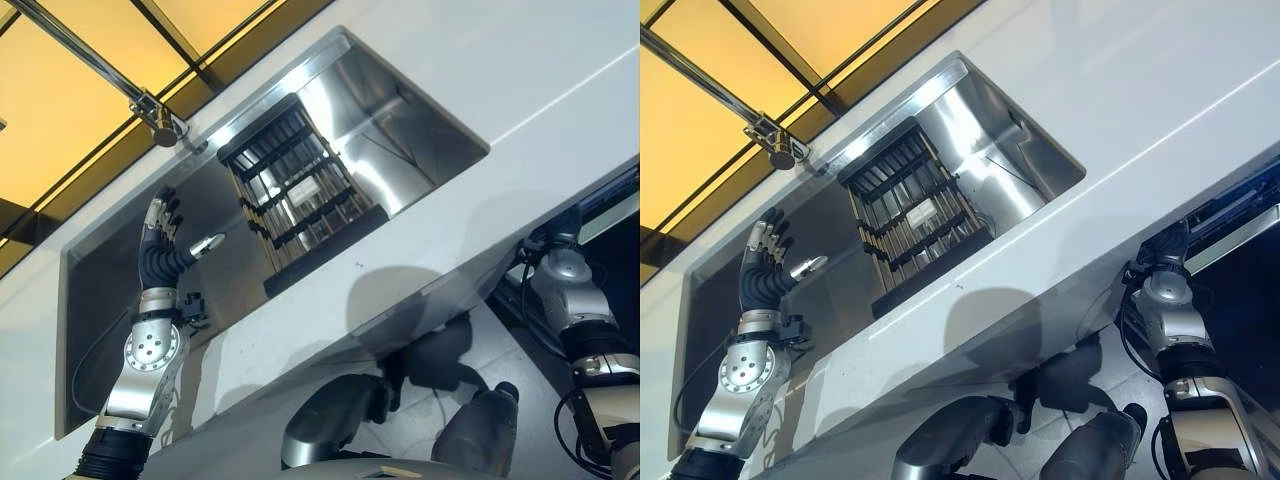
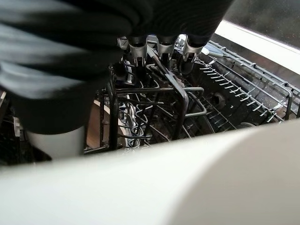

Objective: Pick up plates and place into dishwasher.

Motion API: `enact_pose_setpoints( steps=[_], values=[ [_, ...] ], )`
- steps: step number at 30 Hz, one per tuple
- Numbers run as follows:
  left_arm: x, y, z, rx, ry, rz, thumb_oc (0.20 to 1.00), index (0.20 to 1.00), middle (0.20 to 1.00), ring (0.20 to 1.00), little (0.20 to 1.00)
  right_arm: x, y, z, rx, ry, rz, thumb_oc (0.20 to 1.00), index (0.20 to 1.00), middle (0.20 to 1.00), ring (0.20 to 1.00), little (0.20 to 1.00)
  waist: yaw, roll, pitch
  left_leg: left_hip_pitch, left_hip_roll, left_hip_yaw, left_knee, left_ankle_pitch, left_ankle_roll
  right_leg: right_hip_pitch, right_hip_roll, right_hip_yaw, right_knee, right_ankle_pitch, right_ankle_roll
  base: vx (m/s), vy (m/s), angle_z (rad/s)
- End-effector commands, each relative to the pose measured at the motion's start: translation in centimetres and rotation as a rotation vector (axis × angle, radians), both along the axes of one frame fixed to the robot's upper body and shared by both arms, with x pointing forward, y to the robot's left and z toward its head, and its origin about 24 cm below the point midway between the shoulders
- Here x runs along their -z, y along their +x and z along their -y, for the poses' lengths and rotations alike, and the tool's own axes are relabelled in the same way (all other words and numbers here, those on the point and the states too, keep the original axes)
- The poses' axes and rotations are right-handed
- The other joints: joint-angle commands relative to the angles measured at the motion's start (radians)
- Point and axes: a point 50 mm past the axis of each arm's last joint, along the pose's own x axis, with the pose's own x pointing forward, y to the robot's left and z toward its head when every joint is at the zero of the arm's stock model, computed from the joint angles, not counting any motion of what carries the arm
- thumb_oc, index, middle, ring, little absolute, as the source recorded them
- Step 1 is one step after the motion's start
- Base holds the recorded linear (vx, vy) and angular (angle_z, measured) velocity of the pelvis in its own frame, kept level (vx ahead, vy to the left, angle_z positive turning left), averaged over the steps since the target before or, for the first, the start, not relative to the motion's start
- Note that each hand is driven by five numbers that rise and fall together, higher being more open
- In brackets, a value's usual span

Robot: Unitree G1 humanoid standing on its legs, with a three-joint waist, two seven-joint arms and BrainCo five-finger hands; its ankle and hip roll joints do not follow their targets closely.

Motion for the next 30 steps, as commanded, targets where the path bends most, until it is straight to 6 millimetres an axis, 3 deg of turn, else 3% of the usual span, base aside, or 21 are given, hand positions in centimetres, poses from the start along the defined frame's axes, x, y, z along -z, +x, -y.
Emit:
enact_pose_setpoints(
  steps=[1,8,11,15,16,18,21,24,26,30],
  values=[
    [-4.3,-0.1,-1.4,-0.003,0.063,0.186,1.000,1.000,1.000,1.000,1.000,-10.5,4.5,-12.6,-0.459,-0.070,0.464,1.000,1.000,1.000,1.000,1.000,0.092,-0.053,-0.054,-0.174,-0.008,0.038,0.308,-0.207,-0.055,0.041,-0.097,0.073,-0.303,0.346,-0.027,-0.16,-0.040,0.03],
    [-4.5,0.6,-0.9,-0.024,0.051,0.194,1.000,1.000,1.000,1.000,1.000,-8.6,3.3,-11.3,-0.296,-0.179,0.395,1.000,1.000,1.000,1.000,1.000,0.035,-0.075,-0.045,-0.156,0.001,0.062,0.277,-0.214,-0.038,0.001,-0.093,0.121,-0.323,0.387,-0.015,-0.10,0.033,-0.05],
    [-4.1,0.6,-1.0,-0.049,0.046,0.173,1.000,1.000,1.000,1.000,1.000,-7.6,2.7,-10.9,-0.246,-0.221,0.344,1.000,1.000,1.000,1.000,1.000,0.015,-0.085,-0.054,-0.124,0.014,0.088,0.201,-0.176,-0.028,-0.022,-0.081,0.107,-0.313,0.389,-0.012,-0.05,0.102,-0.45],
    [-4.4,0.6,-1.1,-0.075,0.042,0.174,1.000,1.000,1.000,1.000,1.000,-7.0,1.9,-9.7,-0.189,-0.269,0.304,1.000,1.000,1.000,1.000,1.000,-0.003,-0.070,-0.055,-0.089,0.045,0.125,0.122,-0.133,-0.003,-0.073,-0.012,0.090,-0.140,0.271,-0.049,-0.11,0.130,-0.70],
    [-4.6,0.7,-1.2,-0.078,0.046,0.175,1.000,1.000,1.000,1.000,1.000,-6.9,1.6,-9.4,-0.180,-0.268,0.305,1.000,1.000,1.000,1.000,1.000,-0.008,-0.068,-0.055,-0.091,0.052,0.126,0.121,-0.128,0.008,-0.085,0.026,0.096,-0.053,0.201,-0.072,-0.15,0.012,-0.70],
    [-5.0,1.0,-1.1,-0.077,0.060,0.180,1.000,1.000,1.000,1.000,1.000,-6.5,0.8,-8.7,-0.157,-0.255,0.313,1.000,1.000,1.000,1.000,1.000,-0.011,-0.078,-0.061,-0.101,0.056,0.130,0.114,-0.108,0.017,-0.097,0.065,0.089,0.041,0.144,-0.105,-0.13,-0.049,-0.34],
    [-5.6,1.5,-1.0,-0.076,0.087,0.187,1.000,1.000,1.000,1.000,1.000,-6.2,0.0,-7.8,-0.131,-0.234,0.327,1.000,1.000,1.000,1.000,1.000,-0.012,-0.097,-0.065,-0.103,0.058,0.127,0.094,-0.089,0.015,-0.095,0.082,0.063,0.074,0.116,-0.124,-0.10,-0.152,-0.30],
    [-6.2,1.9,-0.8,-0.088,0.099,0.200,1.000,1.000,1.000,1.000,1.000,-6.1,-0.4,-7.5,-0.117,-0.227,0.341,1.000,1.000,1.000,1.000,1.000,-0.013,-0.114,-0.066,-0.121,0.064,0.128,0.095,-0.079,-0.007,-0.067,0.086,0.029,-0.024,0.099,-0.124,-0.14,-0.186,-0.27],
    [-6.5,2.3,-0.5,-0.083,0.092,0.209,1.000,1.000,1.000,1.000,1.000,-6.3,-0.6,-7.2,-0.100,-0.229,0.349,1.000,1.000,1.000,1.000,1.000,-0.029,-0.104,-0.058,-0.127,0.071,0.130,0.077,-0.059,-0.014,-0.088,0.095,0.048,-0.029,0.115,-0.120,-0.18,-0.116,-0.49],
    [-6.5,2.5,0.1,-0.068,0.091,0.209,1.000,1.000,1.000,1.000,1.000,-4.8,-1.4,-6.0,-0.050,-0.221,0.307,1.000,1.000,1.000,1.000,1.000,-0.074,-0.096,-0.043,-0.102,0.092,0.144,0.054,-0.048,-0.023,-0.106,0.132,0.080,-0.035,0.099,-0.116,-0.09,-0.087,-0.18]
  ],
)
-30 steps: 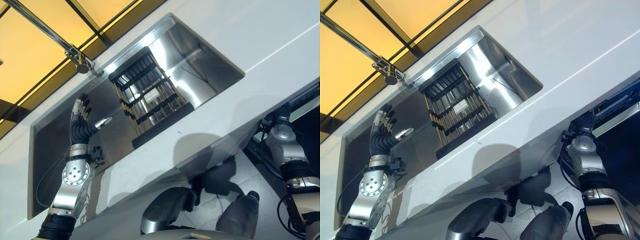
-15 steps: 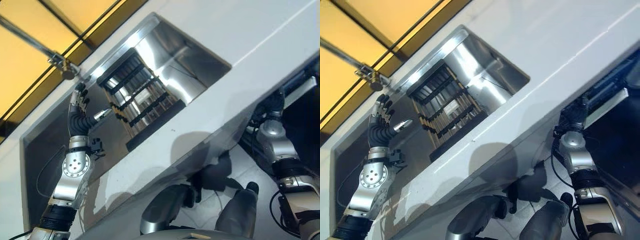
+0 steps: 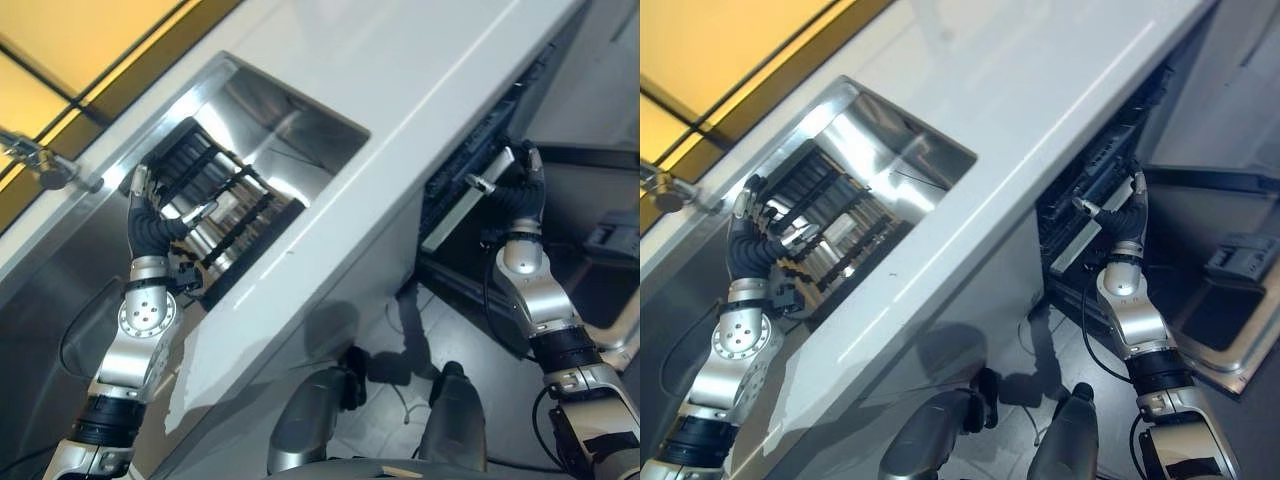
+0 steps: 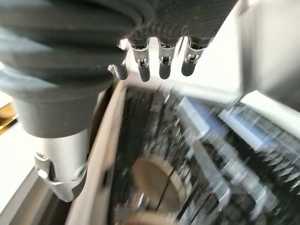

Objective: Pick up plates and place into dishwasher.

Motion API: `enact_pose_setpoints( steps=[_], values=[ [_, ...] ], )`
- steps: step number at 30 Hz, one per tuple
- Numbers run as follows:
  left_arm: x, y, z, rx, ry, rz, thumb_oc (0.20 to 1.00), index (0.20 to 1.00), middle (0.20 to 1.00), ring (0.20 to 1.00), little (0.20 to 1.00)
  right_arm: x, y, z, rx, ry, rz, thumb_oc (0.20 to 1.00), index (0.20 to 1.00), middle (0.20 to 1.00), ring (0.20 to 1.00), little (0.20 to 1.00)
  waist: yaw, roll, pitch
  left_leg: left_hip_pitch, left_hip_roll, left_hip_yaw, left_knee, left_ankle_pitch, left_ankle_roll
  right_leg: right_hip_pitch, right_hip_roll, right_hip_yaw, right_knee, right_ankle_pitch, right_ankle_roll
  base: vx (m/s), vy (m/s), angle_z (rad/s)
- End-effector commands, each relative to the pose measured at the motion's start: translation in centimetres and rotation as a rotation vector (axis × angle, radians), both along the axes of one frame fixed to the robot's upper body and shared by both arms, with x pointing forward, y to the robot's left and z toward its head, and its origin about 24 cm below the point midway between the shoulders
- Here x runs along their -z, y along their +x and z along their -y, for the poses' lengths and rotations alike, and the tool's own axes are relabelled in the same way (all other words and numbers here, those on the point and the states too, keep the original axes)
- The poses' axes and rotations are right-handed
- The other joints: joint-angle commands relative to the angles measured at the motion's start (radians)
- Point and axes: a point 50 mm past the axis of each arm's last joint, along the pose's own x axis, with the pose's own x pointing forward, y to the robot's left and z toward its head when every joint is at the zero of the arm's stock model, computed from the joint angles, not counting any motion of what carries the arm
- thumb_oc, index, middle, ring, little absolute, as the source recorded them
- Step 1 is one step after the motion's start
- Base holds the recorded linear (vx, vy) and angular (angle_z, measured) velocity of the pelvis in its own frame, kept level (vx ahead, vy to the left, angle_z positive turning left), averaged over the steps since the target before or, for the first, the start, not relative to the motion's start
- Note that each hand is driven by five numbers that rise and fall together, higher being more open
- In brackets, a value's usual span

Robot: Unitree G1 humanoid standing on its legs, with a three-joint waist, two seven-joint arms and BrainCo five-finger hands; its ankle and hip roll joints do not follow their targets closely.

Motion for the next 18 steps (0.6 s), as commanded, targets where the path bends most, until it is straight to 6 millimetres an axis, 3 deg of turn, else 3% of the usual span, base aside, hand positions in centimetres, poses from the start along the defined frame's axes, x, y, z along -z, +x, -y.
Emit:
enact_pose_setpoints(
  steps=[1,8,14,18],
  values=[
    [-2.9,-0.2,0.1,-0.023,0.019,0.140,1.000,1.000,1.000,1.000,1.000,-2.1,-1.0,0.6,0.018,0.005,0.140,1.000,1.000,1.000,1.000,1.000,-0.028,0.011,0.008,0.021,-0.046,-0.030,-0.045,0.012,0.003,0.048,-0.009,0.034,-0.066,0.084,-0.038,-0.06,-0.089,-0.26],
    [-1.7,-1.3,-0.3,-0.051,-0.007,0.119,1.000,1.000,1.000,1.000,1.000,1.1,-4.3,2.8,0.217,0.043,0.125,1.000,1.000,1.000,1.000,1.000,-0.076,0.015,-0.008,0.044,-0.024,-0.006,-0.080,0.025,0.000,0.040,0.045,0.073,-0.087,0.061,-0.030,-0.06,-0.041,-0.28],
    [-0.4,-2.6,-0.5,-0.075,-0.034,0.112,1.000,1.000,1.000,1.000,1.000,5.8,-7.6,2.8,0.333,0.079,0.012,1.000,1.000,1.000,1.000,1.000,-0.118,0.029,-0.021,0.064,-0.012,0.016,-0.119,0.039,-0.002,0.038,0.076,0.109,-0.113,0.055,-0.027,-0.03,0.029,-0.23],
    [0.2,-3.3,-0.9,-0.087,-0.056,0.108,1.000,1.000,1.000,1.000,1.000,9.5,-10.3,3.9,0.455,0.097,-0.155,1.000,1.000,1.000,1.000,1.000,-0.144,0.039,-0.038,0.093,-0.008,0.036,-0.172,0.052,-0.006,0.048,0.085,0.128,-0.151,0.060,-0.018,0.00,0.068,-0.22]
  ],
)
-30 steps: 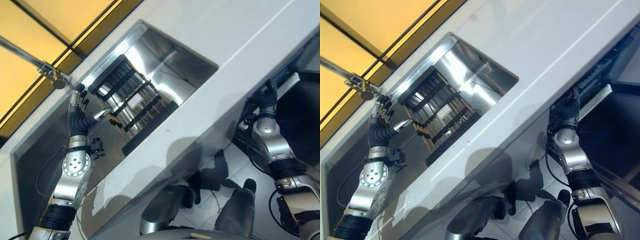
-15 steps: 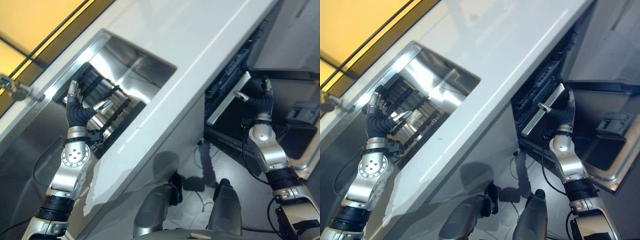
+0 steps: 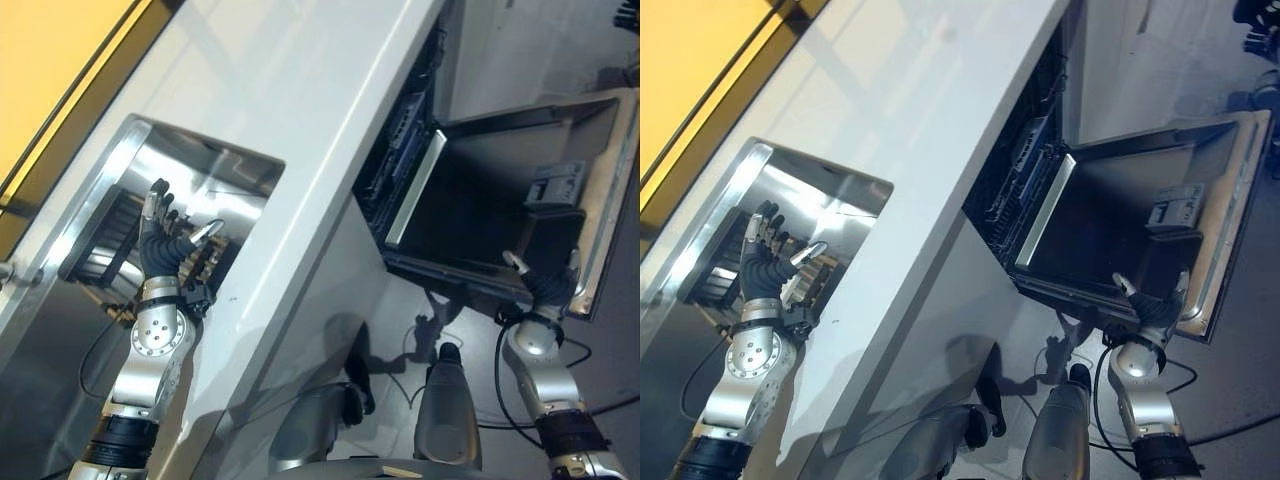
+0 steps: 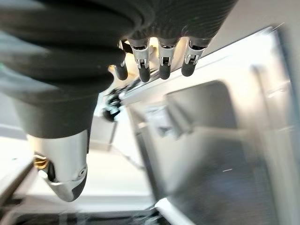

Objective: Pick up plates and place into dishwasher.

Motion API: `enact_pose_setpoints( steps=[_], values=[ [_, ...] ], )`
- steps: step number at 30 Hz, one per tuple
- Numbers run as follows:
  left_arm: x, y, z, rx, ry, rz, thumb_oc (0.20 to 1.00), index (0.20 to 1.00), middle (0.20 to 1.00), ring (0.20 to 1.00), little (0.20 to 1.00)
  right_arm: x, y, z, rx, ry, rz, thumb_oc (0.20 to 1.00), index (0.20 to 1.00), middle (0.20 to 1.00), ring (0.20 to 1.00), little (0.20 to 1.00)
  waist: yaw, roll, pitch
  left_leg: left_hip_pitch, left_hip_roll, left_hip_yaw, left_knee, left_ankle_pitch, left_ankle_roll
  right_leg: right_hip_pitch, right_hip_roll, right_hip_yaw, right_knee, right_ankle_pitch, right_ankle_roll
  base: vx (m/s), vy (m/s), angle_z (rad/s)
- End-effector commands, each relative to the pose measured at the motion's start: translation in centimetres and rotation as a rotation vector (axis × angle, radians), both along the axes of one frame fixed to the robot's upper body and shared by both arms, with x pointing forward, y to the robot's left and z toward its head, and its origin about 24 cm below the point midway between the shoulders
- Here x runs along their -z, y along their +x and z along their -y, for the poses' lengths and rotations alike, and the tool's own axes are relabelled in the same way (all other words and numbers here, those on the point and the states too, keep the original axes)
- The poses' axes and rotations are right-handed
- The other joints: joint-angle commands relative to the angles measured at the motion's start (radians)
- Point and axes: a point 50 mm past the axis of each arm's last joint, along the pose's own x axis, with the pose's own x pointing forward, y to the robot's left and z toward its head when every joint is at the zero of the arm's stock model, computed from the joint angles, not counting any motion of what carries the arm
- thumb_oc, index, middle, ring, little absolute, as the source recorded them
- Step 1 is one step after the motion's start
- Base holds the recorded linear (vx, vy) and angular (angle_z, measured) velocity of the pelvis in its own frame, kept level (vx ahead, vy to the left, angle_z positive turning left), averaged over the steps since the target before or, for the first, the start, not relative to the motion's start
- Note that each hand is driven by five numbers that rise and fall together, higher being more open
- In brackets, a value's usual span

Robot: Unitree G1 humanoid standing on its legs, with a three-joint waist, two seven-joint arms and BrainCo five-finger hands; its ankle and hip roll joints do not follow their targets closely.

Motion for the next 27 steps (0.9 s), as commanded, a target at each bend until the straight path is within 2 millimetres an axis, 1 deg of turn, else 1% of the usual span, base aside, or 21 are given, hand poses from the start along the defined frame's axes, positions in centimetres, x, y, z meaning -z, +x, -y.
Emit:
enact_pose_setpoints(
  steps=[1,2,3,4,5,7,9,11,13,15,16,17,20,22,25,27],
  values=[
    [-2.7,-1.5,-1.1,-0.054,0.051,0.176,1.000,1.000,1.000,1.000,1.000,0.1,-1.6,0.8,0.094,-0.029,0.014,1.000,1.000,1.000,1.000,1.000,-0.030,0.010,-0.058,-0.035,-0.011,-0.043,-0.042,0.054,0.000,0.024,0.034,-0.003,-0.069,0.032,-0.034,0.02,0.064,-0.10],
    [-2.8,-1.7,-1.2,-0.056,0.047,0.179,1.000,1.000,1.000,1.000,1.000,1.1,-2.6,1.1,0.130,-0.026,-0.024,1.000,1.000,1.000,1.000,1.000,-0.035,0.010,-0.064,-0.026,-0.011,-0.039,-0.057,0.055,0.000,0.031,0.034,0.000,-0.086,0.037,-0.030,0.03,0.051,-0.08],
    [-2.7,-1.8,-1.2,-0.056,0.046,0.180,1.000,1.000,1.000,1.000,1.000,1.7,-3.2,1.2,0.154,-0.013,-0.044,1.000,1.000,1.000,1.000,1.000,-0.039,0.010,-0.067,-0.018,-0.012,-0.036,-0.067,0.057,-0.001,0.036,0.033,0.002,-0.098,0.043,-0.028,0.04,0.064,-0.08],
    [-2.7,-1.8,-1.1,-0.057,0.043,0.182,1.000,1.000,1.000,1.000,1.000,2.5,-3.8,1.2,0.181,0.029,-0.059,1.000,1.000,1.000,1.000,1.000,-0.044,0.010,-0.069,-0.012,-0.013,-0.032,-0.074,0.058,-0.001,0.040,0.033,0.006,-0.108,0.048,-0.026,0.05,0.081,-0.09],
    [-2.6,-1.7,-1.0,-0.056,0.038,0.180,1.000,1.000,1.000,1.000,1.000,3.7,-4.7,1.3,0.224,0.094,-0.082,1.000,1.000,1.000,1.000,1.000,-0.050,0.013,-0.074,-0.009,-0.015,-0.030,-0.079,0.058,-0.002,0.040,0.032,0.010,-0.113,0.051,-0.023,0.05,0.098,-0.09],
    [-2.4,-1.5,-0.7,-0.053,0.028,0.176,1.000,1.000,1.000,1.000,1.000,5.3,-5.7,1.3,0.275,0.174,-0.107,1.000,1.000,1.000,1.000,1.000,-0.058,0.020,-0.074,-0.005,-0.017,-0.021,-0.079,0.056,-0.002,0.038,0.029,0.015,-0.116,0.055,-0.020,0.06,0.100,-0.16],
    [-2.4,-1.2,-0.3,-0.045,0.024,0.171,1.000,1.000,1.000,1.000,1.000,6.2,-6.2,1.4,0.311,0.229,-0.104,1.000,1.000,1.000,1.000,1.000,-0.061,0.027,-0.072,-0.009,-0.020,-0.018,-0.068,0.049,-0.001,0.033,0.025,0.019,-0.110,0.051,-0.020,0.05,0.093,-0.22],
    [-2.2,-0.8,0.3,-0.039,0.014,0.168,1.000,1.000,1.000,1.000,1.000,6.8,-6.3,1.7,0.372,0.296,-0.093,1.000,1.000,1.000,1.000,1.000,-0.069,0.043,-0.059,-0.024,-0.023,-0.011,-0.042,0.041,-0.001,0.014,0.018,0.027,-0.088,0.046,-0.023,0.02,0.117,-0.11],
    [-2.2,-0.4,0.8,-0.040,0.002,0.174,1.000,1.000,1.000,1.000,1.000,6.9,-6.1,2.2,0.432,0.343,-0.059,1.000,1.000,1.000,1.000,1.000,-0.074,0.065,-0.038,-0.047,-0.026,-0.007,-0.012,0.032,0.001,-0.014,0.009,0.032,-0.056,0.036,-0.027,-0.02,0.120,-0.09],
    [-2.2,-0.2,1.1,-0.042,-0.010,0.182,1.000,1.000,1.000,1.000,1.000,6.9,-5.9,2.6,0.480,0.386,-0.014,1.000,1.000,1.000,1.000,1.000,-0.078,0.083,-0.016,-0.078,-0.027,0.003,0.027,0.021,0.003,-0.051,-0.001,0.036,-0.013,0.024,-0.033,-0.08,0.110,-0.10],
    [-2.2,-0.1,1.2,-0.039,-0.018,0.190,1.000,1.000,1.000,1.000,1.000,6.7,-5.4,2.8,0.514,0.429,0.034,1.000,1.000,1.000,1.000,1.000,-0.082,0.095,0.007,-0.105,-0.031,0.007,0.066,0.006,0.004,-0.083,-0.015,0.036,0.034,0.007,-0.038,-0.10,0.092,0.01],
    [-2.2,0.0,1.3,-0.038,-0.021,0.194,1.000,1.000,1.000,1.000,1.000,6.6,-5.3,2.9,0.522,0.436,0.051,1.000,1.000,1.000,1.000,1.000,-0.082,0.100,0.014,-0.118,-0.032,0.009,0.080,0.002,0.004,-0.098,-0.020,0.037,0.051,0.001,-0.040,-0.10,0.086,0.09],
    [-2.2,-0.2,1.5,-0.024,-0.033,0.199,1.000,1.000,1.000,1.000,1.000,5.1,-3.9,3.2,0.545,0.450,0.187,1.000,1.000,1.000,1.000,1.000,-0.078,0.133,0.051,-0.165,-0.040,0.009,0.139,-0.021,0.010,-0.148,-0.027,0.044,0.132,-0.030,-0.058,-0.04,0.063,0.08],
    [-2.1,-0.3,1.6,-0.019,-0.043,0.202,1.000,1.000,1.000,1.000,1.000,4.5,-3.4,3.6,0.567,0.484,0.271,1.000,1.000,1.000,1.000,1.000,-0.077,0.149,0.065,-0.201,-0.043,0.010,0.180,-0.034,0.014,-0.190,-0.033,0.054,0.189,-0.051,-0.068,-0.02,0.058,-0.05],
    [-2.1,-0.3,2.0,0.000,-0.049,0.199,1.000,1.000,1.000,1.000,1.000,2.9,-2.2,4.1,0.557,0.501,0.402,1.000,1.000,1.000,1.000,1.000,-0.072,0.172,0.079,-0.247,-0.049,0.012,0.229,-0.050,0.019,-0.249,-0.034,0.066,0.267,-0.080,-0.082,-0.02,0.016,-0.02],
    [-2.0,-0.3,2.4,0.009,-0.048,0.204,1.000,1.000,1.000,1.000,1.000,1.7,-1.2,4.2,0.516,0.560,0.539,1.000,1.000,1.000,1.000,1.000,-0.073,0.187,0.092,-0.283,-0.050,0.022,0.263,-0.060,0.020,-0.293,-0.033,0.073,0.315,-0.099,-0.088,-0.05,-0.007,0.05]
  ],
)
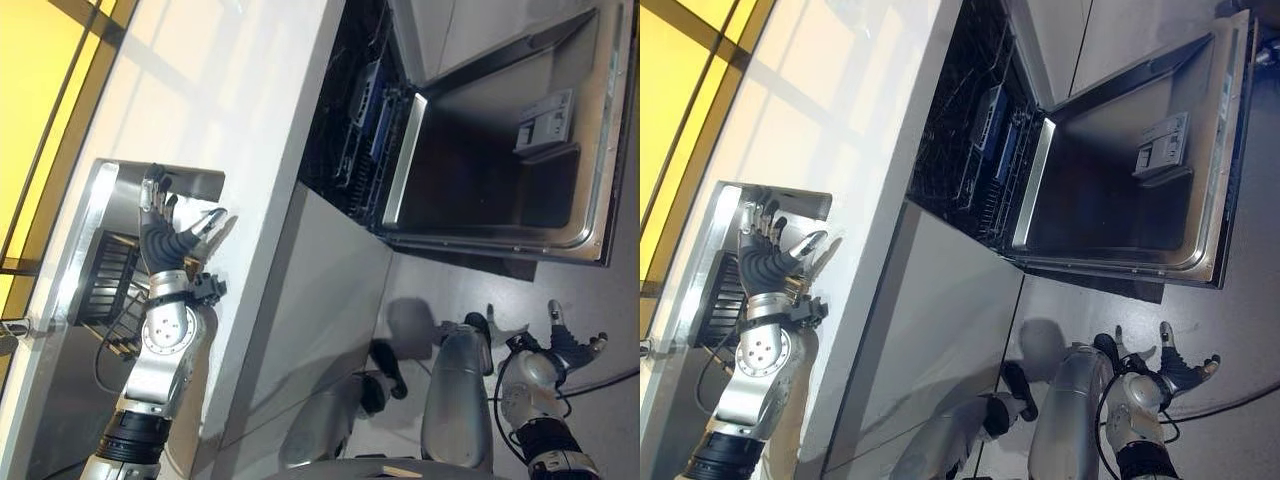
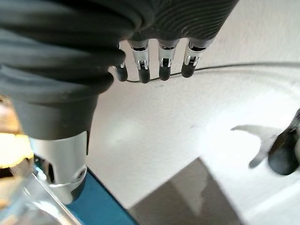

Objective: Pick up plates and place into dishwasher.

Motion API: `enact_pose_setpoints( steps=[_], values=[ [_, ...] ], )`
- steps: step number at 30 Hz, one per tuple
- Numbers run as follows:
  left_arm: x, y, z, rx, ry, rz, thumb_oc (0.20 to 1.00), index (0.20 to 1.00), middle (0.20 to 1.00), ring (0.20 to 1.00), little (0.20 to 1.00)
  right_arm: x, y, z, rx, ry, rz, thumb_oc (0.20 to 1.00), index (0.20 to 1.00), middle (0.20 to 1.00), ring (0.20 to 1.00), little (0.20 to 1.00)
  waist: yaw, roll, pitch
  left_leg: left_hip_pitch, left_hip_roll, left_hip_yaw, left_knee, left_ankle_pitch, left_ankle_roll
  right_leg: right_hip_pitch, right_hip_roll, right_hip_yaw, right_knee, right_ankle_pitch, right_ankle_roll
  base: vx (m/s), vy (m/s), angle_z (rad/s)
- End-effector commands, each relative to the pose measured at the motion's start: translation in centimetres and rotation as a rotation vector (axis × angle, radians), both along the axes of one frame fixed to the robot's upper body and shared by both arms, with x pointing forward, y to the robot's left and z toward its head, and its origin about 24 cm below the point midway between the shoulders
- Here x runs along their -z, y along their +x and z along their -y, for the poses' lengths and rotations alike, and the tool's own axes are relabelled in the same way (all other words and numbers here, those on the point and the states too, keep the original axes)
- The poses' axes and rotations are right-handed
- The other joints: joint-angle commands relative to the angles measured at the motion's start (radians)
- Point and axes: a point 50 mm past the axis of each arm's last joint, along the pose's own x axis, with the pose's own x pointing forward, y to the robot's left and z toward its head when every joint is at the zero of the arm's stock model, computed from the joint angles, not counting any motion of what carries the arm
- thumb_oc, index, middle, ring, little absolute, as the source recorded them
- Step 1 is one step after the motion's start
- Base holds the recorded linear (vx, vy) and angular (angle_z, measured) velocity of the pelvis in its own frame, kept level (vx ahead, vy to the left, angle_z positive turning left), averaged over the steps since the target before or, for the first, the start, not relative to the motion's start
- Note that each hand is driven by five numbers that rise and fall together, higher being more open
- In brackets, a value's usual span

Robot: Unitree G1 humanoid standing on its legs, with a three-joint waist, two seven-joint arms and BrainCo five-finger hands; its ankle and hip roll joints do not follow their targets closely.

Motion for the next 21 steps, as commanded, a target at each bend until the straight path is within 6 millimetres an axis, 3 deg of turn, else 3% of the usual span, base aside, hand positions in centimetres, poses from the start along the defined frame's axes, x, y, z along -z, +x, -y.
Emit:
enact_pose_setpoints(
  steps=[1,8,13,21],
  values=[
    [-0.4,-0.4,1.0,0.013,-0.019,0.054,1.000,1.000,1.000,1.000,1.000,-3.1,0.8,1.4,0.058,-0.034,0.287,1.000,1.000,1.000,1.000,1.000,-0.010,0.093,0.084,-0.133,-0.012,-0.025,0.120,-0.019,0.027,-0.042,0.003,-0.039,0.072,-0.023,-0.073,-0.03,-0.015,0.06],
    [-0.1,-0.6,1.6,0.037,-0.027,0.060,1.000,1.000,1.000,1.000,1.000,-7.4,3.4,1.7,-0.013,-0.162,0.537,1.000,1.000,1.000,1.000,1.000,-0.006,0.128,0.110,-0.210,-0.025,-0.014,0.229,-0.078,0.023,-0.128,-0.008,-0.015,0.203,-0.094,-0.081,0.03,-0.027,0.03],
    [-0.3,-0.9,1.3,0.045,-0.016,0.066,1.000,1.000,1.000,1.000,1.000,-11.0,5.7,0.6,-0.284,-0.298,0.699,1.000,1.000,1.000,1.000,1.000,0.002,0.134,0.117,-0.263,-0.027,-0.011,0.283,-0.091,0.023,-0.188,-0.009,-0.008,0.267,-0.112,-0.091,0.00,-0.049,0.06],
    [-1.2,-0.5,0.5,0.065,0.016,0.077,1.000,1.000,1.000,1.000,1.000,-15.4,9.3,-1.1,-0.815,-0.326,0.942,1.000,1.000,1.000,1.000,1.000,0.022,0.116,0.117,-0.354,-0.018,-0.016,0.359,-0.098,0.023,-0.282,0.001,-0.002,0.344,-0.128,-0.098,-0.03,-0.069,0.07]
  ],
)
